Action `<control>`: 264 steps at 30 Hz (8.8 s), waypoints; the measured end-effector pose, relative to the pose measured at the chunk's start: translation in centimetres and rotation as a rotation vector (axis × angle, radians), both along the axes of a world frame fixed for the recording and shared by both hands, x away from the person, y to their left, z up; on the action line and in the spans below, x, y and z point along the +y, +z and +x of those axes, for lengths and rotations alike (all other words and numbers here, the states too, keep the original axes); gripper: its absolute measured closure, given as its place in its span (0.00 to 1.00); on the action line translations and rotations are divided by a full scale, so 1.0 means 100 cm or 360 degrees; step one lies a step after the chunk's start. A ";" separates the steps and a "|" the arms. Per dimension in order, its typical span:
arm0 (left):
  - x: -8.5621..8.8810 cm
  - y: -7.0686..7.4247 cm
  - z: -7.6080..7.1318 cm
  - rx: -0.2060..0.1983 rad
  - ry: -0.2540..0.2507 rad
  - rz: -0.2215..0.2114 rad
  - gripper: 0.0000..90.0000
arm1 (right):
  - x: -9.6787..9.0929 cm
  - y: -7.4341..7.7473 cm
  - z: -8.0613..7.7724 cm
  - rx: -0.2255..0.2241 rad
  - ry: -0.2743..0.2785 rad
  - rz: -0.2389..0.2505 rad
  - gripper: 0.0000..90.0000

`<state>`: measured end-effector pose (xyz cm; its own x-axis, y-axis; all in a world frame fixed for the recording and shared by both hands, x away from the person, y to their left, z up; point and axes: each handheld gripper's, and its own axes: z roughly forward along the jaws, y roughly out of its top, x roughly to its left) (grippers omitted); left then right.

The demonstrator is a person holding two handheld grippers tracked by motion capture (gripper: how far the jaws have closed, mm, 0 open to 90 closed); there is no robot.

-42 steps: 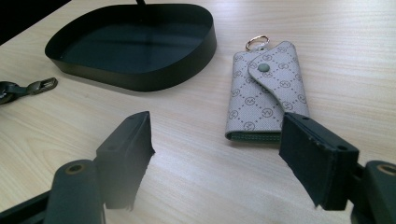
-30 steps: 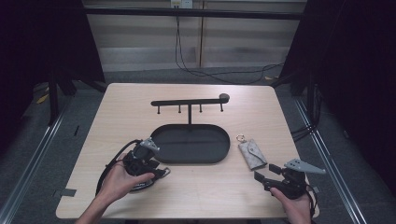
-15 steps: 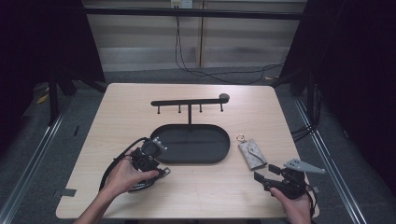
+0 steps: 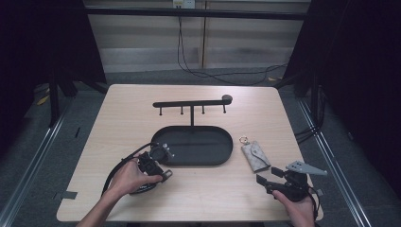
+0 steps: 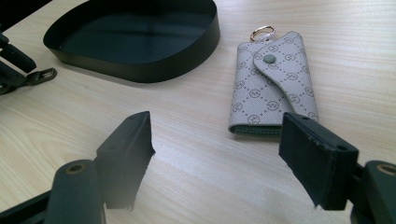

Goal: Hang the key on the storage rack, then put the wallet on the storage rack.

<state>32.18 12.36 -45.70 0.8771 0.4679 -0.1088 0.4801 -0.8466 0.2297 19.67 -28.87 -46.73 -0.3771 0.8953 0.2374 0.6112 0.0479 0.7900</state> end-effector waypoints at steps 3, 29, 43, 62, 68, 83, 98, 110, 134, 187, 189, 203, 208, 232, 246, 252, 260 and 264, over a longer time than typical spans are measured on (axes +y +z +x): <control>-0.004 -0.001 0.001 -0.0009 -0.0015 0.0014 0.71 | 0.000 0.000 0.000 0.0001 0.0003 0.0000 0.29; -0.030 -0.007 0.003 0.0041 -0.0016 0.0298 0.77 | 0.001 0.000 0.000 0.0000 0.0026 -0.0016 0.29; -0.029 -0.006 0.005 0.0042 -0.0049 0.0292 0.79 | 0.001 -0.001 0.001 0.0013 0.0006 -0.0010 0.29; -0.015 0.014 0.004 -0.0008 0.0043 0.0143 0.79 | 0.001 -0.001 0.001 0.0031 -0.0003 -0.0011 0.29; -0.007 0.026 0.006 -0.0016 0.0066 0.0082 0.79 | 0.001 -0.001 0.001 0.0034 -0.0006 -0.0011 0.29; 0.006 0.047 0.008 -0.0044 0.0042 0.0034 0.79 | 0.001 -0.002 0.002 0.0039 -0.0005 -0.0002 0.29; 0.020 0.075 0.014 -0.0006 0.0071 0.0012 0.79 | 0.000 -0.002 0.002 0.0039 -0.0004 0.0009 0.29; 0.026 0.096 0.017 -0.0019 0.0087 0.0027 0.79 | 0.000 -0.002 0.002 0.0043 -0.0013 0.0012 0.29; 0.031 0.123 0.029 -0.0083 0.0249 -0.0009 0.79 | -0.001 -0.002 0.003 0.0042 -0.0025 0.0019 0.29; -0.002 0.154 0.097 -0.0095 0.0360 0.0062 0.79 | -0.004 -0.004 0.004 0.0084 -0.0006 0.0052 0.18; -0.003 0.152 0.101 -0.0080 0.0354 0.0084 0.79 | -0.004 -0.004 0.005 0.0087 -0.0005 0.0051 0.18; -0.007 0.146 0.115 -0.0018 0.0433 0.0043 0.78 | -0.003 -0.004 0.005 0.0095 0.0001 0.0053 0.18; -0.009 0.146 0.118 0.0004 0.0469 0.0050 0.78 | -0.003 -0.004 0.005 0.0095 0.0003 0.0051 0.18; -0.008 0.146 0.116 -0.0018 0.0499 0.0069 0.55 | -0.002 -0.004 0.007 0.0107 0.0005 0.0052 0.19; 0.007 0.147 0.101 -0.0085 0.0498 -0.0071 0.32 | -0.003 -0.005 0.006 0.0102 0.0009 0.0045 0.19; 0.016 0.144 0.092 -0.0105 0.0490 -0.0128 0.26 | -0.003 -0.005 0.007 0.0102 0.0006 0.0046 0.19; 0.033 0.128 0.084 -0.0104 0.0516 -0.0122 0.24 | -0.003 -0.005 0.007 0.0108 0.0001 0.0046 0.19; 0.045 0.132 0.073 -0.0146 0.0495 -0.0149 0.21 | -0.003 -0.004 0.007 0.0111 -0.0001 0.0048 0.19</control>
<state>39.50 16.88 -32.47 0.7019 0.7064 -0.0911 0.6859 -0.6358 0.3539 20.42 -29.13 -47.17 -0.3581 0.8875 0.2899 0.6650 0.0245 0.7465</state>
